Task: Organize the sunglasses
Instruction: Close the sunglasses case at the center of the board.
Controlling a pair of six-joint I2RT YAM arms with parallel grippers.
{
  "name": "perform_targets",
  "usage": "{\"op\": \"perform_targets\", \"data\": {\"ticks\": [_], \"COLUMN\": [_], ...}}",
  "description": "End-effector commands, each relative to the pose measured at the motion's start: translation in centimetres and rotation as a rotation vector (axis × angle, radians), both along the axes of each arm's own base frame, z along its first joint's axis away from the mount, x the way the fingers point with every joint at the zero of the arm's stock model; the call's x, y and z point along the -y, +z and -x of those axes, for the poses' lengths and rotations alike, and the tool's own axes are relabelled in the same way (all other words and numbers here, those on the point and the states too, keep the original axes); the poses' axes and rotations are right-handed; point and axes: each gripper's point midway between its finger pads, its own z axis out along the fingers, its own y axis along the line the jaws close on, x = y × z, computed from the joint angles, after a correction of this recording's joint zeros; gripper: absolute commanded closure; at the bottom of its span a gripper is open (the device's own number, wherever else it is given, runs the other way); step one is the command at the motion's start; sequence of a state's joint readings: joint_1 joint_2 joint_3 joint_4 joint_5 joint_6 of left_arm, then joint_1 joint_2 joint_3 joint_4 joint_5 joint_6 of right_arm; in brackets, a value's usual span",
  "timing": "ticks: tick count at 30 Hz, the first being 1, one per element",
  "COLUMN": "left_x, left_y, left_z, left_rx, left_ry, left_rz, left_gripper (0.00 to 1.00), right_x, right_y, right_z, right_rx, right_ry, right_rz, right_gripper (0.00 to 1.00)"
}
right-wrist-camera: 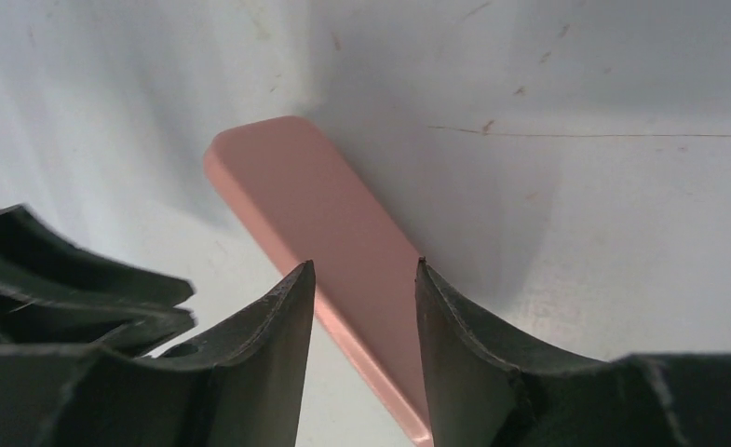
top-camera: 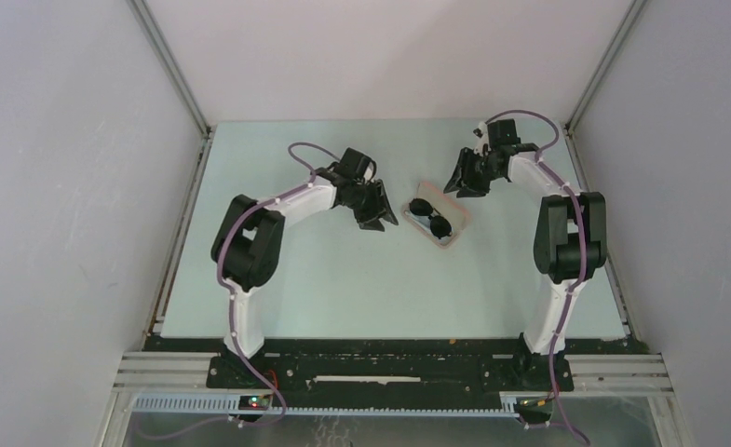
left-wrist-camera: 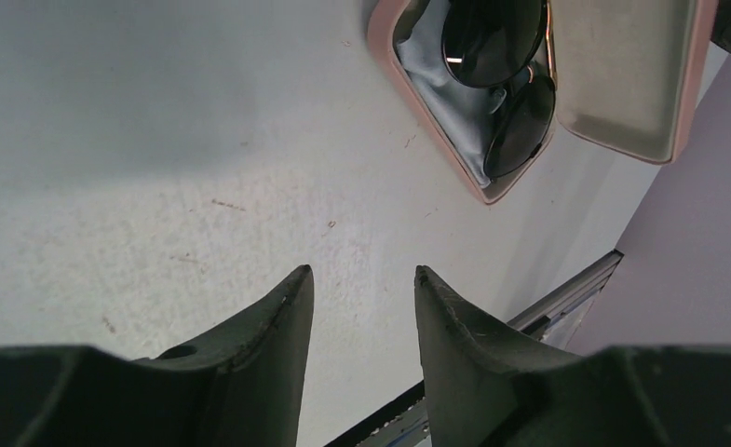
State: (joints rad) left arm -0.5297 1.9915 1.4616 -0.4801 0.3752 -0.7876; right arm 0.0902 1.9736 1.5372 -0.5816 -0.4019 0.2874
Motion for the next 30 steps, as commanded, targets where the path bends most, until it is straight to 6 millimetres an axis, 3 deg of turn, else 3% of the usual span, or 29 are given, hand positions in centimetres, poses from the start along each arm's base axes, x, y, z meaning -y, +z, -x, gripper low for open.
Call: {"op": "perform_targets", "data": {"ticks": [1, 17, 30], "left_x": [2.5, 5.0, 5.8], "left_y": [0.9, -1.5, -3.6], "left_z": [-0.9, -3.1, -4.0], "left_rx": [-0.025, -0.08, -0.111], "left_ry": [0.003, -0.001, -0.021], "left_rz": [0.081, 0.117, 0.104], "left_gripper": [0.52, 0.71, 0.71], "right_x": [-1.6, -2.1, -2.8], "right_y": [1.8, -0.1, -0.8], "right_z": [-0.5, 1.0, 1.8], "right_rx": [0.022, -0.028, -0.048], "right_ry": [0.039, 0.066, 0.078], "right_rz": [-0.108, -0.137, -0.134], "right_gripper": [0.48, 0.59, 0.71]}}
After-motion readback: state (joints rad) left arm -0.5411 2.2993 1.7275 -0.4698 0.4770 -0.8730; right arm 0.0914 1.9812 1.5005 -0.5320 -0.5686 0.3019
